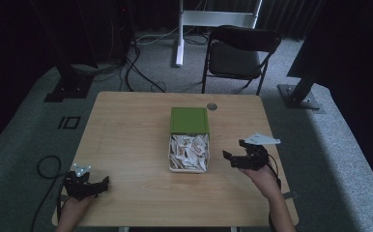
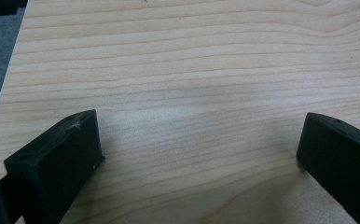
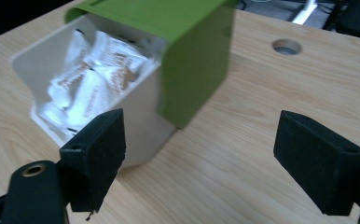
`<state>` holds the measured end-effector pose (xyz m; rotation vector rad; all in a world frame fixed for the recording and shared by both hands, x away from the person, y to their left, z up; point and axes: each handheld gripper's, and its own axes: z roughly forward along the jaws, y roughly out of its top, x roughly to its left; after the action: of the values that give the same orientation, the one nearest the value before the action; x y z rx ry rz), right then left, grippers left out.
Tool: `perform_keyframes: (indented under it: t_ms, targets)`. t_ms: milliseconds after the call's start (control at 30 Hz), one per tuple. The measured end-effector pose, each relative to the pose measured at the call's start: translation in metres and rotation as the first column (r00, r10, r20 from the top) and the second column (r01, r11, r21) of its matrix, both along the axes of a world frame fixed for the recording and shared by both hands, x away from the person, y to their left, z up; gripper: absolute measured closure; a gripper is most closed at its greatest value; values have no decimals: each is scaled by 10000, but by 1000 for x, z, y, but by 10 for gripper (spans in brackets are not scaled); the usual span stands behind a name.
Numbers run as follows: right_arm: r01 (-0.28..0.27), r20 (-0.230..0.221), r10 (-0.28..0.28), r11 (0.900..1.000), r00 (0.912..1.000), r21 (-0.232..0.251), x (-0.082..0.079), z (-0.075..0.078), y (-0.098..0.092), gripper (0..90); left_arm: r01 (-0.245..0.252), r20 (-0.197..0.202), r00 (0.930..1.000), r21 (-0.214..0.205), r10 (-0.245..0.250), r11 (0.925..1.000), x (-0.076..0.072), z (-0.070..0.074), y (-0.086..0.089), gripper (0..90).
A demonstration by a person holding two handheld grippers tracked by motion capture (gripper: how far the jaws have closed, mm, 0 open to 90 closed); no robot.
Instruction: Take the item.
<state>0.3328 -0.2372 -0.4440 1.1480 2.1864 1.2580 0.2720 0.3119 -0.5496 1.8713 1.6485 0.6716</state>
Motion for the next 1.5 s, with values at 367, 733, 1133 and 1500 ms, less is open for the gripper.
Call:
perform_keyframes:
  t_ms: [367,733,1133,1500]
  targets:
    - [-859,105,861,9962,9962,-136,8,8,41,164,-11,12,10000,-10,11,10000,0,0,0,7]
    - [-1588,77,1588,9873,9873,-36,12,10,78,164,7,3,10000,9,-7,10000,0,0,0,7]
    - [-2085,-105,2084,9778,9780,-186,14,4,108,165,19,1,10000,15,-19,10000,0,0,0,7]
    - [-2100,-253,2087,9756,9776,-643,14,-3,134,252,16,-3,10000,14,-16,10000,0,0,0,7]
